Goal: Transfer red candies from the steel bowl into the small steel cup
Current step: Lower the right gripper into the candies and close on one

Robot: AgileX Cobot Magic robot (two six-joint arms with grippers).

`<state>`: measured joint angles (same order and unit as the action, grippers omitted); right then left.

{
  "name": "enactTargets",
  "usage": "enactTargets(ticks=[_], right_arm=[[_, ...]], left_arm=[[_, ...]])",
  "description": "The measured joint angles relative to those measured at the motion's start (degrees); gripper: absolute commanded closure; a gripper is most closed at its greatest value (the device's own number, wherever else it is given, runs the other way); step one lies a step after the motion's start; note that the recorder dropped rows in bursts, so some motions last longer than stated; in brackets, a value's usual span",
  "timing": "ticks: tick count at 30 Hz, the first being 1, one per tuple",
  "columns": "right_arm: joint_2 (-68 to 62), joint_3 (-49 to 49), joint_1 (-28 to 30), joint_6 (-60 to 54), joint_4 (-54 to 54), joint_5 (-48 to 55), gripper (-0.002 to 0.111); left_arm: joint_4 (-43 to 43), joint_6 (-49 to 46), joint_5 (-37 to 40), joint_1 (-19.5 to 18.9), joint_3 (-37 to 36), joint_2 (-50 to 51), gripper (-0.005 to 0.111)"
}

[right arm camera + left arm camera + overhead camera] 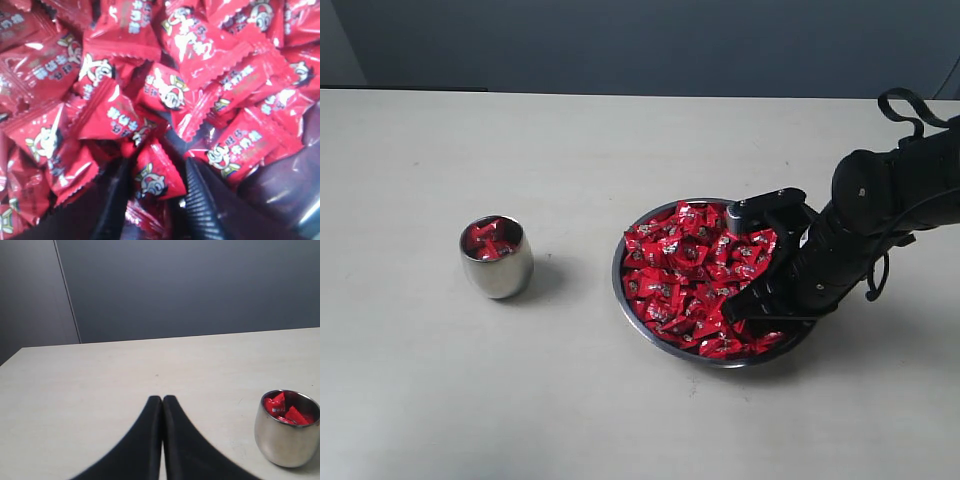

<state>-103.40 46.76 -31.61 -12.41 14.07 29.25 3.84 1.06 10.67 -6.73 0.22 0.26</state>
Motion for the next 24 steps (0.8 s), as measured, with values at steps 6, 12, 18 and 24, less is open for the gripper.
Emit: enactTargets(ticks=[6, 12, 18, 24], right_arm=[[0.0, 0.0, 0.0, 0.0, 0.0, 0.0, 0.072], [-0.1, 0.0, 0.0, 0.0, 0.0, 0.0, 0.102], [-0.1, 0.0, 0.0, -0.4, 0.0, 0.0, 0.109], [-0.1, 0.0, 0.0, -0.5, 0.0, -0.1, 0.109]], left_arm=[[0.0, 0.0, 0.0, 0.0, 0.0, 0.0, 0.106], [0.0, 0.0, 0.0, 0.0, 0.0, 0.0, 0.106], [0.0, 0.0, 0.0, 0.0, 0.0, 0.0, 0.106], [0.0, 0.0, 0.0, 0.0, 0.0, 0.0, 0.106]])
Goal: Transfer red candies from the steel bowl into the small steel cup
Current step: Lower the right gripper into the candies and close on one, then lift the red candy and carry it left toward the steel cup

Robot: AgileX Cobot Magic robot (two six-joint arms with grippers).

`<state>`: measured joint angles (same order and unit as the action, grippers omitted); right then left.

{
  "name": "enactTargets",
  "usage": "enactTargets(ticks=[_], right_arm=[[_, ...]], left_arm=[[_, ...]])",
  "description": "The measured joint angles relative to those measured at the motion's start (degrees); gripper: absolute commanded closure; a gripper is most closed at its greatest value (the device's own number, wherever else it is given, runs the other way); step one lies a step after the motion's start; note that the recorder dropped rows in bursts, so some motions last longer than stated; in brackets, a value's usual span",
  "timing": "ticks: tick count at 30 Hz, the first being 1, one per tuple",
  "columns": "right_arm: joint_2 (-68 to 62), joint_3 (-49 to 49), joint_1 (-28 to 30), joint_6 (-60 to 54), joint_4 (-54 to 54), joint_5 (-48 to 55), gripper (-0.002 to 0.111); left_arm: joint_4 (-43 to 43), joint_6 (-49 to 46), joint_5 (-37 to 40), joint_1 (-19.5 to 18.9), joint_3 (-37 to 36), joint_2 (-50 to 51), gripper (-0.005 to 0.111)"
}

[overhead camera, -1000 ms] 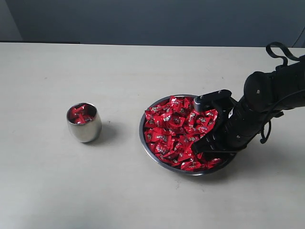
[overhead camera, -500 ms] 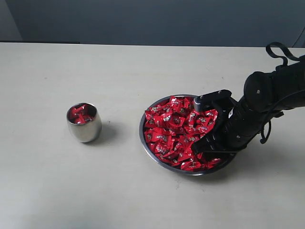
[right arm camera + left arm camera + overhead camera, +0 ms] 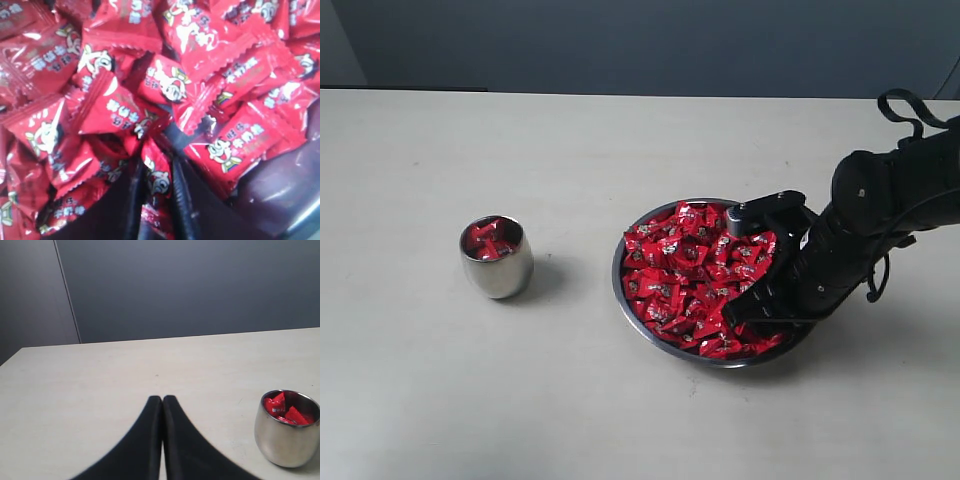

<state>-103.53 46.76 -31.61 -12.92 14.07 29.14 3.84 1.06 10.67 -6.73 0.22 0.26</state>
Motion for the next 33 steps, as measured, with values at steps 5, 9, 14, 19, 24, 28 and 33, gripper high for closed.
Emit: enactTargets(ticks=[5, 9, 14, 19, 24, 28, 33], right_arm=[[2.1, 1.8, 0.0, -0.1, -0.2, 0.7, 0.109], [4.3, 3.9, 0.0, -0.1, -0.2, 1.4, 0.109], [6.5, 4.7, 0.0, -0.1, -1.1, 1.9, 0.109], [9.3, 4.7, 0.0, -0.1, -3.0, 1.2, 0.109], [13.1, 4.5, 0.0, 0.0, -2.2, -3.5, 0.109], [14.1, 3.0, 0.0, 0.0, -0.2, -7.8, 0.109], [14.1, 2.1, 0.0, -0.2, 1.1, -12.0, 0.109]], left_arm=[[0.0, 0.0, 0.0, 0.0, 0.0, 0.0, 0.106], [0.0, 0.0, 0.0, 0.0, 0.0, 0.0, 0.106], [0.0, 0.0, 0.0, 0.0, 0.0, 0.0, 0.106], [0.0, 0.0, 0.0, 0.0, 0.0, 0.0, 0.106], [0.0, 0.0, 0.0, 0.0, 0.0, 0.0, 0.106], [0.0, 0.0, 0.0, 0.0, 0.0, 0.0, 0.106], [0.0, 0.0, 0.0, 0.0, 0.0, 0.0, 0.106]])
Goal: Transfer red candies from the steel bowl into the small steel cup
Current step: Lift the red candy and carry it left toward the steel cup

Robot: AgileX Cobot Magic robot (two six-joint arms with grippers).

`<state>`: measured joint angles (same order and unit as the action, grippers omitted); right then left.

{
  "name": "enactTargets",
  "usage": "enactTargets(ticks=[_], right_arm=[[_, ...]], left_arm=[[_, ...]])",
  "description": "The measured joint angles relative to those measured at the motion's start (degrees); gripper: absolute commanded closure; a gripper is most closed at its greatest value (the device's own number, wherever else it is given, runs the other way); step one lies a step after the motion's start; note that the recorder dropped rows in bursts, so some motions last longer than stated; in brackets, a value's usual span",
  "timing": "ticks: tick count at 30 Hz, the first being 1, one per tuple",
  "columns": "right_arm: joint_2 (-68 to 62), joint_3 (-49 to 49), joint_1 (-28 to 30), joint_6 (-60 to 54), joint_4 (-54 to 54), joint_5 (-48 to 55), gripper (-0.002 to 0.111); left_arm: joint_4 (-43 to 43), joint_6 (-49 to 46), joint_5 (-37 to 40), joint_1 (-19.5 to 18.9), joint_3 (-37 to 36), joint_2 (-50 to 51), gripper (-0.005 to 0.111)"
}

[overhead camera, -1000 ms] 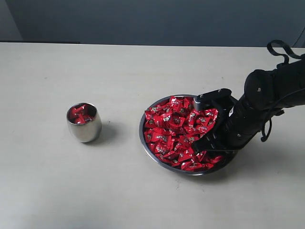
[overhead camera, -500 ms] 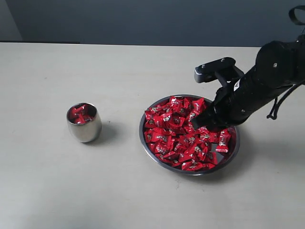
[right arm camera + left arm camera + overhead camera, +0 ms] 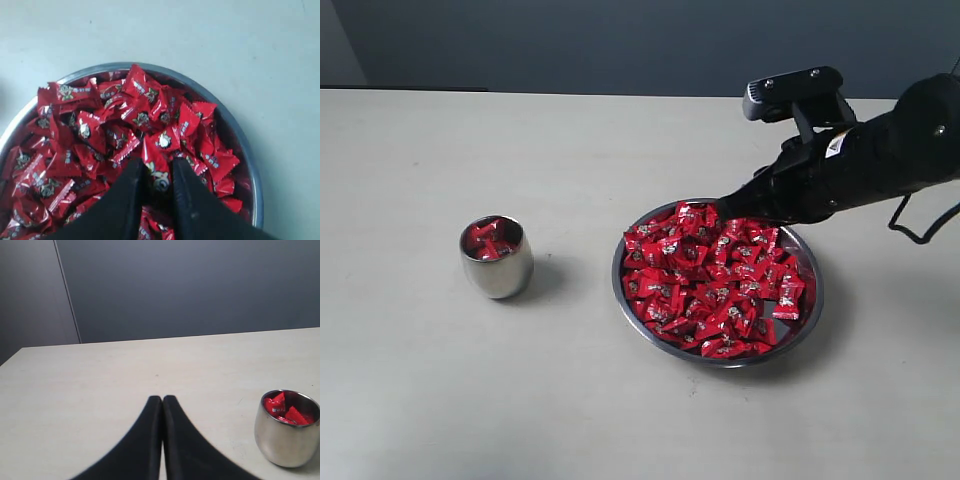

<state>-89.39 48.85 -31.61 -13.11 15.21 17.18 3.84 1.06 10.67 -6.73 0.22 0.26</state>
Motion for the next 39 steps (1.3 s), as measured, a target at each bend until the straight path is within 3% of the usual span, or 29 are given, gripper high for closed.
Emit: enactTargets(ticks=[7, 17, 21, 39], right_arm=[[-2.1, -0.1, 0.0, -9.6, 10.2, -3.2, 0.109], [-8.3, 3.0, 0.0, -55.3, 53.2, 1.9, 0.109], [-11.0, 6.1, 0.0, -66.3, 64.6, 7.4, 0.109], [-24.7, 24.8, -9.4, -72.3, 67.9, 15.4, 0.109]], left_arm=[[0.0, 0.0, 0.0, 0.0, 0.0, 0.0, 0.106], [0.0, 0.0, 0.0, 0.0, 0.0, 0.0, 0.106], [0.0, 0.0, 0.0, 0.0, 0.0, 0.0, 0.106], [0.0, 0.0, 0.0, 0.0, 0.0, 0.0, 0.106]])
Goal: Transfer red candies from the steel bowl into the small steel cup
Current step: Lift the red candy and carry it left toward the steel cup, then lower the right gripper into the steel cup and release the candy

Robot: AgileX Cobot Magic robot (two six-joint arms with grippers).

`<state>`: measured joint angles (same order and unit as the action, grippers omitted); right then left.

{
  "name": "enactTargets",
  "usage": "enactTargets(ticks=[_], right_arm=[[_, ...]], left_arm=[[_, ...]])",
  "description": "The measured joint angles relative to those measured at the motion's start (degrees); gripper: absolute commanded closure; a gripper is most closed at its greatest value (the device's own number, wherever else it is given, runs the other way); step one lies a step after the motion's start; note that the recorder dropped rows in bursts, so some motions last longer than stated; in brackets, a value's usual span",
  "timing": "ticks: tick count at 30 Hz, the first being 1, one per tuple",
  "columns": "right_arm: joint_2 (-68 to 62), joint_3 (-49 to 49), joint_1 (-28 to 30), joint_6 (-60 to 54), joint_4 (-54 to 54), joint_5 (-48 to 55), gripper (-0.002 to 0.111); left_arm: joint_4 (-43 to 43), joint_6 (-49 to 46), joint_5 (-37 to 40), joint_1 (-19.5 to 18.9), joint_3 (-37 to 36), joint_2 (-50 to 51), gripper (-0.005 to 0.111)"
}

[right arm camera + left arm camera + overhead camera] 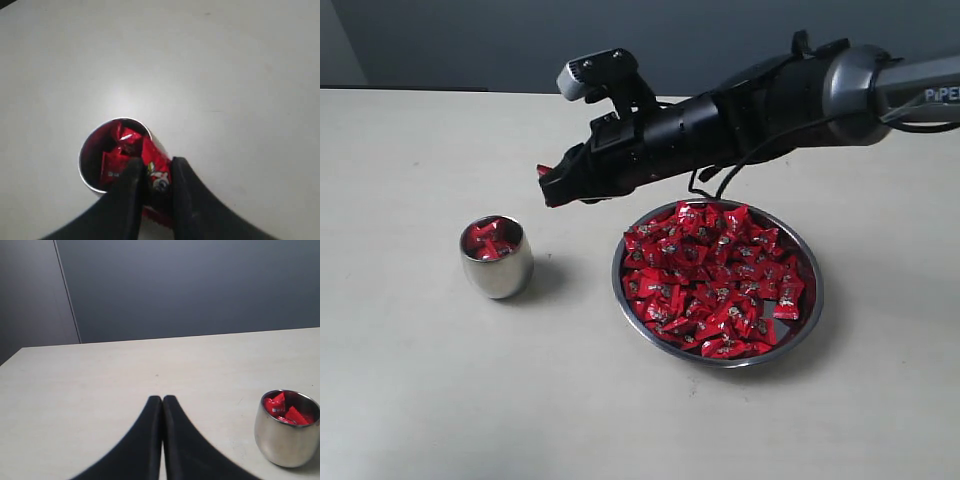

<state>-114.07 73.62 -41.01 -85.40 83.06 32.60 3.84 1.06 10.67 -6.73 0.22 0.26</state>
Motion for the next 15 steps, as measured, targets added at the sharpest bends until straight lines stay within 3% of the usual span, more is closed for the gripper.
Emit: enactTargets(ticks=[15], right_arm=[[-7.9, 9.6, -4.3, 4.4, -4.7, 4.6, 0.109]], left_arm=[[0.0, 0.0, 0.0, 0.0, 0.0, 0.0, 0.106]])
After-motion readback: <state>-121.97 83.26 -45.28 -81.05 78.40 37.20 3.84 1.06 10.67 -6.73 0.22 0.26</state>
